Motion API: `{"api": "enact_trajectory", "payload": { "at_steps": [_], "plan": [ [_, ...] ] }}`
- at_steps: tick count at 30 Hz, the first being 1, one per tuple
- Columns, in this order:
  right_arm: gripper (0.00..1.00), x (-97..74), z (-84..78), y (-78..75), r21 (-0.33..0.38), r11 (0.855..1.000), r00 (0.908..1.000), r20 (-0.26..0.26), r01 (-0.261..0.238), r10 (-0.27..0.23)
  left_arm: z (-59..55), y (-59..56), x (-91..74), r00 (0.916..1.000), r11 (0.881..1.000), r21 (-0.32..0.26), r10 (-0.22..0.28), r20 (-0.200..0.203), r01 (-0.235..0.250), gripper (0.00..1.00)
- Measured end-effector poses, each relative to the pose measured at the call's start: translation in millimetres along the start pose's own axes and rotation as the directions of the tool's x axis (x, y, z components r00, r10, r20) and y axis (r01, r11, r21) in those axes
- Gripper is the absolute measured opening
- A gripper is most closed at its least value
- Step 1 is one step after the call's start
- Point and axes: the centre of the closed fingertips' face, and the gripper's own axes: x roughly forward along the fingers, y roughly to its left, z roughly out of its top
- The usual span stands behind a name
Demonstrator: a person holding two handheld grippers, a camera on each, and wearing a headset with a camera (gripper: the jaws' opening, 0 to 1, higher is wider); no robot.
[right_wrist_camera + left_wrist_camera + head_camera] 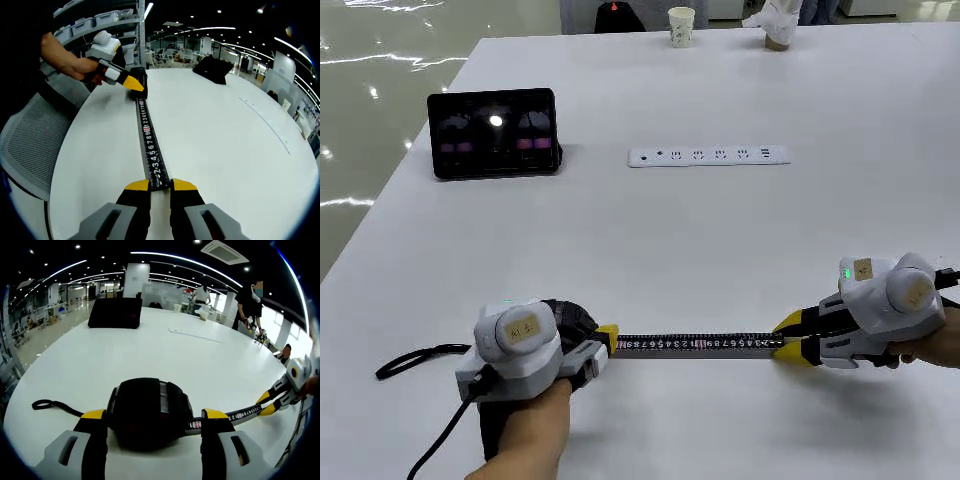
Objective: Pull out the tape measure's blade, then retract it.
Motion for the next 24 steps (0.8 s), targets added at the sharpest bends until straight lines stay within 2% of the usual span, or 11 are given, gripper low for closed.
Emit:
{"api": "enact_trajectory", "payload": {
  "at_steps": [10, 16, 24],
  "plan": [
    [0.11, 0.4, -2.7, -3.1, -0.002, 1.000, 1.0000, -0.005, 0.000, 0.000, 2.4, 5.7, 4.0, 0.9999, 1.000, -0.022, 0.013, -0.009, -0.014, 0.66],
    [0.11, 0.6, -3.5, -3.5, 0.002, 1.000, 1.0000, -0.005, 0.002, -0.002, 2.1, 5.6, 3.4, 0.9998, 1.000, -0.012, 0.016, -0.009, -0.016, 0.66],
    [0.10, 0.8, -4.6, -4.1, 0.005, 1.000, 1.0000, -0.007, -0.001, 0.001, 1.1, 5.7, 3.4, 0.9991, 1.000, 0.016, 0.017, -0.038, -0.017, 0.63]
  ]
}}
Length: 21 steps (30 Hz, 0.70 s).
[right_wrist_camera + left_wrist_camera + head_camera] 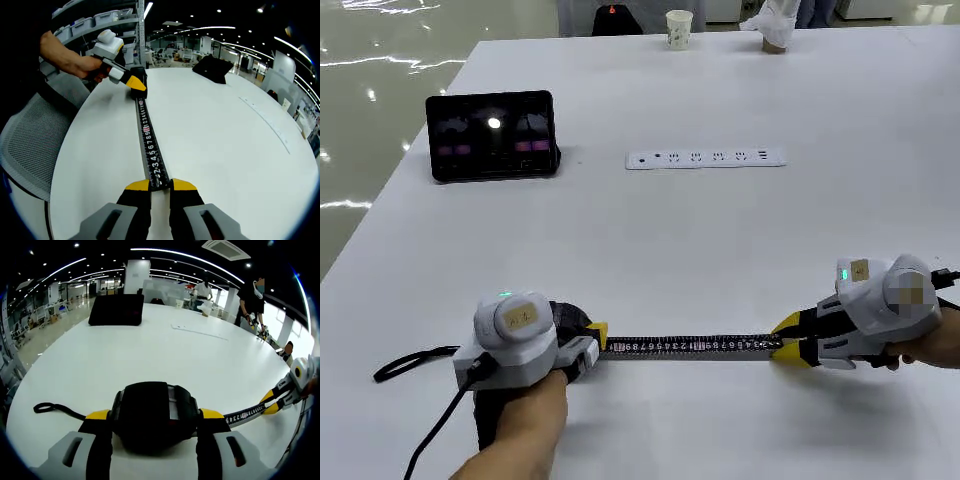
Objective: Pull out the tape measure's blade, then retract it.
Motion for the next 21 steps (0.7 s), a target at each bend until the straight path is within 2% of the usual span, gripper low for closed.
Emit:
{"api": "enact_trajectory", "payload": {
  "at_steps": [7, 21],
  "plan": [
    [0.10, -0.6, 1.2, 0.9, -0.004, 1.000, 1.0000, -0.006, 0.001, -0.001, -0.9, 0.9, 0.0, 0.9998, 1.000, 0.007, 0.002, -0.020, -0.002, 0.61],
    [0.10, -1.1, 2.6, 1.9, 0.001, 1.000, 0.9999, -0.013, 0.002, -0.002, -1.9, 1.3, 0.3, 0.9995, 1.000, -0.013, 0.001, -0.031, -0.002, 0.61]
  ]
}}
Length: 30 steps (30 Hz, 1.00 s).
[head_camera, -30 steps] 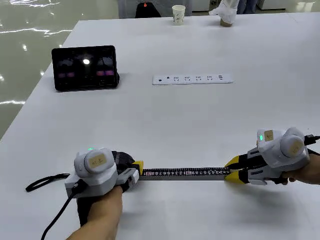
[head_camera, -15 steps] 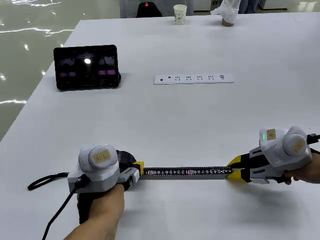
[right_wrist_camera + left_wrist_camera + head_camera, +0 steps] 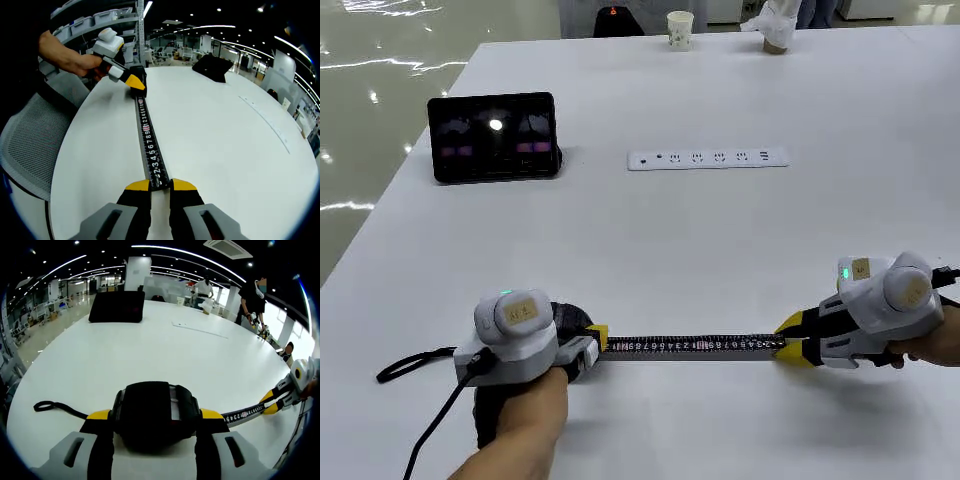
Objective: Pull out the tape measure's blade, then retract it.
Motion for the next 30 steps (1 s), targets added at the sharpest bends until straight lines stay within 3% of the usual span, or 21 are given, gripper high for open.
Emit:
{"api": "enact_trajectory", "payload": {
  "at_steps": [21, 30],
  "plan": [
    [0.10, 0.4, -2.5, 0.0, 0.003, 1.000, 0.9999, 0.001, -0.015, 0.015, -0.6, -0.7, -0.7, 0.9999, 1.000, -0.013, -0.006, -0.011, 0.006, 0.61],
    [0.10, 12.0, 8.0, 4.1, -0.011, 1.000, 0.9995, 0.014, -0.028, 0.028, -0.6, -0.1, -0.2, 0.9999, 1.000, -0.018, -0.007, -0.012, 0.007, 0.61]
  ]
}}
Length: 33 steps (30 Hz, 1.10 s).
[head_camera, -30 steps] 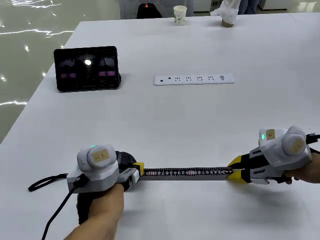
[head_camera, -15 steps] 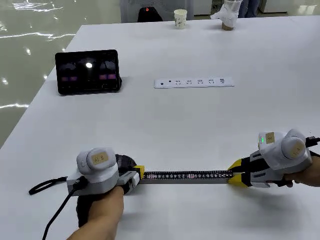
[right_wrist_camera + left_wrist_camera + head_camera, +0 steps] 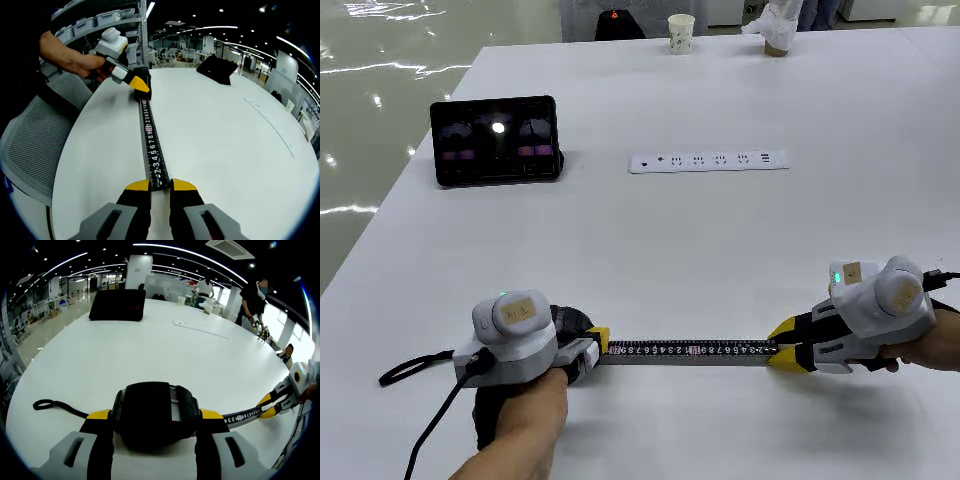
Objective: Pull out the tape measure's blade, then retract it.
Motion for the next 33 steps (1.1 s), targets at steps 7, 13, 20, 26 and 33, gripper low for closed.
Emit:
{"api": "enact_trajectory", "payload": {
  "at_steps": [7, 13, 20, 26, 33],
  "plan": [
    [0.10, 11.5, 10.9, 5.4, -0.010, 1.000, 0.9999, 0.010, -0.010, 0.010, -0.1, 0.9, 0.7, 1.0000, 1.000, -0.004, -0.002, -0.001, 0.002, 0.61],
    [0.10, 19.6, 17.7, 7.5, -0.019, 1.000, 0.9997, 0.019, -0.015, 0.015, 0.0, 1.2, 0.8, 1.0000, 1.000, -0.008, -0.002, -0.002, 0.002, 0.61],
    [0.10, 24.6, 23.9, 10.0, -0.021, 1.000, 0.9995, 0.026, -0.016, 0.017, -0.1, 1.1, 0.8, 1.0000, 1.000, -0.012, -0.003, -0.004, 0.003, 0.61],
    [0.10, 27.7, 28.0, 11.8, -0.022, 1.000, 0.9995, 0.027, -0.015, 0.016, -0.1, 1.0, 0.9, 1.0000, 1.000, -0.015, -0.005, -0.006, 0.005, 0.61],
    [0.10, 32.2, 33.6, 12.7, -0.025, 1.000, 0.9994, 0.029, -0.017, 0.018, -0.1, 0.6, 0.9, 0.9999, 1.000, -0.016, -0.007, -0.007, 0.007, 0.61]
  ]
}}
